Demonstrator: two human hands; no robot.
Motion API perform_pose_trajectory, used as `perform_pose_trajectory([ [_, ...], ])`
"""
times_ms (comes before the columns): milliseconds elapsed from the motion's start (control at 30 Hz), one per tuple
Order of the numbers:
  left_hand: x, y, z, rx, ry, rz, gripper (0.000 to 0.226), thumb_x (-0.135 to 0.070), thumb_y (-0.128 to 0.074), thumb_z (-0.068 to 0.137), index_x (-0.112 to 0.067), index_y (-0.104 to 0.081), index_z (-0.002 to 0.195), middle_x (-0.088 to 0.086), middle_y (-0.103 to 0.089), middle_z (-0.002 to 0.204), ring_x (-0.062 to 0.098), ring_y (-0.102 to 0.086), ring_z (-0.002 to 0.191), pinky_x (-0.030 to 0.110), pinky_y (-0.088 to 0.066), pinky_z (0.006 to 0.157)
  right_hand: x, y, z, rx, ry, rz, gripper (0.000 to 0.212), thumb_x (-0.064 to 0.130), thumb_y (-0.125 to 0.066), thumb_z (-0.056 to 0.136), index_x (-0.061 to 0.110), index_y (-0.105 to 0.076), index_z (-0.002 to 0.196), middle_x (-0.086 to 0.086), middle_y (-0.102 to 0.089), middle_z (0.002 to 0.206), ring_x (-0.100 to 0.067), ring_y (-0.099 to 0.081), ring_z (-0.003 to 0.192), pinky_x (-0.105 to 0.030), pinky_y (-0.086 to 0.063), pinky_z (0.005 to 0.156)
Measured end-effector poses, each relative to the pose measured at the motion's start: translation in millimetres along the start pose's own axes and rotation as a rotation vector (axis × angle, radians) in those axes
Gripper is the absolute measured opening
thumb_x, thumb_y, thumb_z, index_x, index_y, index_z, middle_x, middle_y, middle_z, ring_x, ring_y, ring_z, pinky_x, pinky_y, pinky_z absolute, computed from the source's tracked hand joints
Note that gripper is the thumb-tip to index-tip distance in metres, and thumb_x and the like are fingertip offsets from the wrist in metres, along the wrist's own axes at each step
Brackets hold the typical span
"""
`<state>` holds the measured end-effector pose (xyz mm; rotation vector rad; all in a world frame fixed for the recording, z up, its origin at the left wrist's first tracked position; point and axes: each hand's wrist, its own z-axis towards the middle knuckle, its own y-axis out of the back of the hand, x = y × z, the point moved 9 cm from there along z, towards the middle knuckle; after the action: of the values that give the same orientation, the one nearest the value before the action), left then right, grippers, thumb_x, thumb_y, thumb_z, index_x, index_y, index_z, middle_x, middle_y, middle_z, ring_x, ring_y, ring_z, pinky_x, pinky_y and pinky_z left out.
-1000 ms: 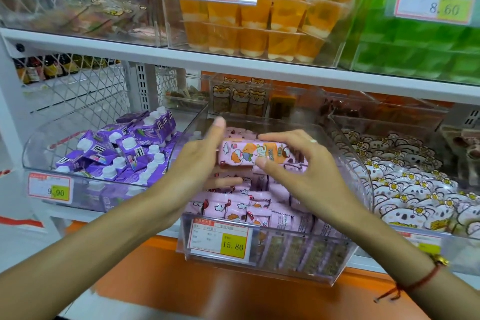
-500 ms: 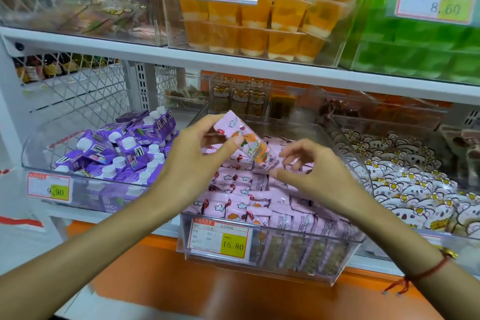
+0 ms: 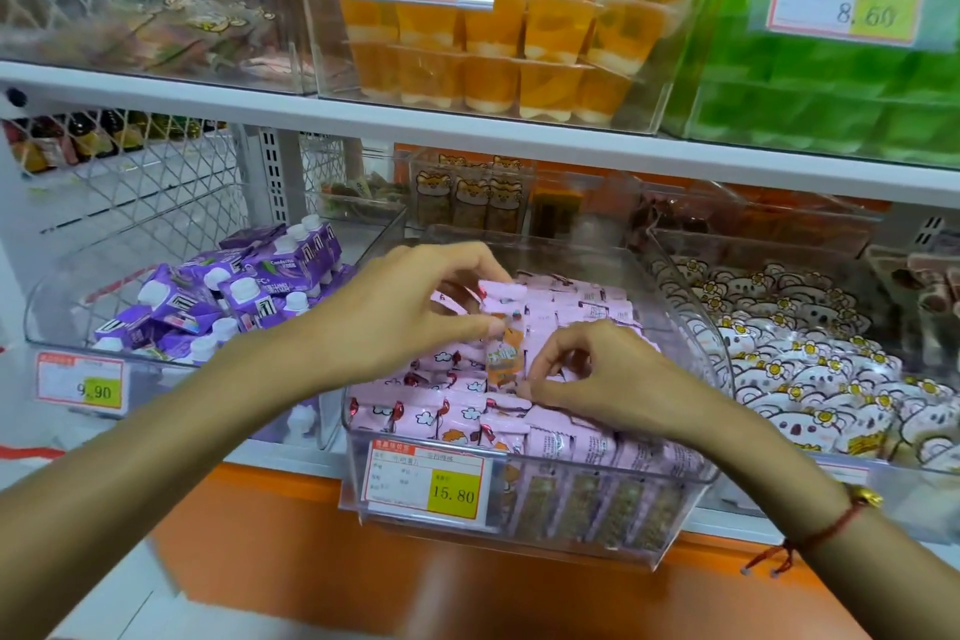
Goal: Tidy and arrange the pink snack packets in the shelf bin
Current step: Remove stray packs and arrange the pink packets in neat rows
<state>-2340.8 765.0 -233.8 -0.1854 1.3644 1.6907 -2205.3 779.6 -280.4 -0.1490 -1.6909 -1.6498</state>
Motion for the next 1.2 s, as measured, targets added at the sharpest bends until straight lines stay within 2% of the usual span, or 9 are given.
perform_pose_trajectory([
  [167,17.4,-50.6,1.0,0.237,-0.016,0.483,0.033,-0.047,-0.052,0.092,-0.034,-0.059,0.122,-0.013,-0.053,0.125,0.007,-0.045,0.116,0.031,-0.039,0.096,-0.6,2.9,-3.6,0.039,0.031,0.017,0.008,0.028,-0.068,0.084,0.021,-0.07,0.079,0.015,-0.058,0.064,0.003,-0.045,0.056,-0.011,-0.035,0.055],
  [400,30.5,-63.1,-1.5,0.411,0.021,0.63,0.043,-0.047,-0.028,0.1,-0.036,-0.045,0.138,-0.015,-0.036,0.141,0.011,-0.034,0.125,0.031,-0.033,0.1,3.2,1.0,-7.5,0.058,0.081,-0.024,0.008,0.019,-0.06,0.091,0.019,-0.068,0.087,0.015,-0.057,0.073,0.012,-0.048,0.063,-0.007,-0.037,0.06],
  [500,30.5,-59.8,-5.7,0.349,0.055,0.574,0.043,-0.048,-0.029,0.1,-0.035,-0.043,0.138,-0.016,-0.037,0.142,0.011,-0.036,0.127,0.036,-0.034,0.103,2.2,1.1,-5.3,0.048,0.079,-0.076,0.011,0.023,-0.06,0.091,0.025,-0.066,0.082,0.014,-0.059,0.069,0.008,-0.049,0.059,-0.009,-0.037,0.056],
  [600,25.0,-46.3,-9.4,0.143,0.047,0.52,0.04,-0.05,-0.035,0.097,-0.033,-0.047,0.132,-0.016,-0.047,0.134,0.006,-0.039,0.124,0.035,-0.037,0.1,-1.7,11.2,1.2,-0.096,0.058,-0.106,0.01,0.025,-0.059,0.091,0.026,-0.067,0.086,0.012,-0.06,0.064,0.0,-0.055,0.054,-0.013,-0.039,0.051],
  [700,16.2,-37.3,-12.4,0.033,-0.003,0.514,0.034,-0.048,-0.035,0.097,-0.034,-0.053,0.122,-0.017,-0.053,0.126,0.007,-0.043,0.118,0.032,-0.038,0.096,1.6,13.3,14.8,-0.209,0.086,-0.26,0.014,0.03,-0.058,0.091,0.026,-0.065,0.102,0.011,-0.061,0.084,-0.007,-0.054,0.068,-0.026,-0.04,0.062],
  [800,18.8,-44.3,-16.8,0.147,-0.016,0.587,0.043,-0.055,-0.023,0.097,-0.042,-0.047,0.13,-0.016,-0.045,0.138,0.007,-0.037,0.129,0.028,-0.035,0.101,1.7,-3.3,32.1,-0.079,0.095,-0.352,0.027,0.037,-0.058,0.091,0.023,-0.065,0.113,0.002,-0.056,0.099,-0.011,-0.047,0.081,-0.027,-0.038,0.072],
  [967,20.7,-48.5,-19.4,0.248,-0.02,0.618,0.046,-0.055,-0.019,0.097,-0.043,-0.041,0.136,-0.019,-0.047,0.134,0.004,-0.037,0.128,0.03,-0.037,0.102,2.0,-0.8,42.3,0.005,0.082,-0.258,0.022,0.035,-0.07,0.083,0.02,-0.073,0.1,0.018,-0.051,0.078,0.002,-0.046,0.067,-0.014,-0.035,0.061],
  [1067,22.4,-47.6,-18.2,0.28,-0.002,0.597,0.044,-0.055,-0.022,0.097,-0.045,-0.042,0.135,-0.02,-0.047,0.133,0.003,-0.037,0.124,0.029,-0.036,0.101,5.6,-0.8,37.6,-0.015,0.132,-0.306,0.022,0.036,-0.068,0.084,0.022,-0.073,0.1,0.013,-0.059,0.089,0.0,-0.046,0.069,-0.023,-0.041,0.068],
  [1200,25.0,-49.6,-18.0,0.314,0.019,0.616,0.043,-0.054,-0.021,0.098,-0.046,-0.042,0.134,-0.019,-0.045,0.136,0.004,-0.036,0.126,0.028,-0.035,0.099,12.7,1.5,29.1,-0.134,0.187,-0.354,0.021,0.036,-0.061,0.09,0.023,-0.071,0.102,0.003,-0.069,0.095,-0.016,-0.057,0.088,-0.034,-0.048,0.076],
])
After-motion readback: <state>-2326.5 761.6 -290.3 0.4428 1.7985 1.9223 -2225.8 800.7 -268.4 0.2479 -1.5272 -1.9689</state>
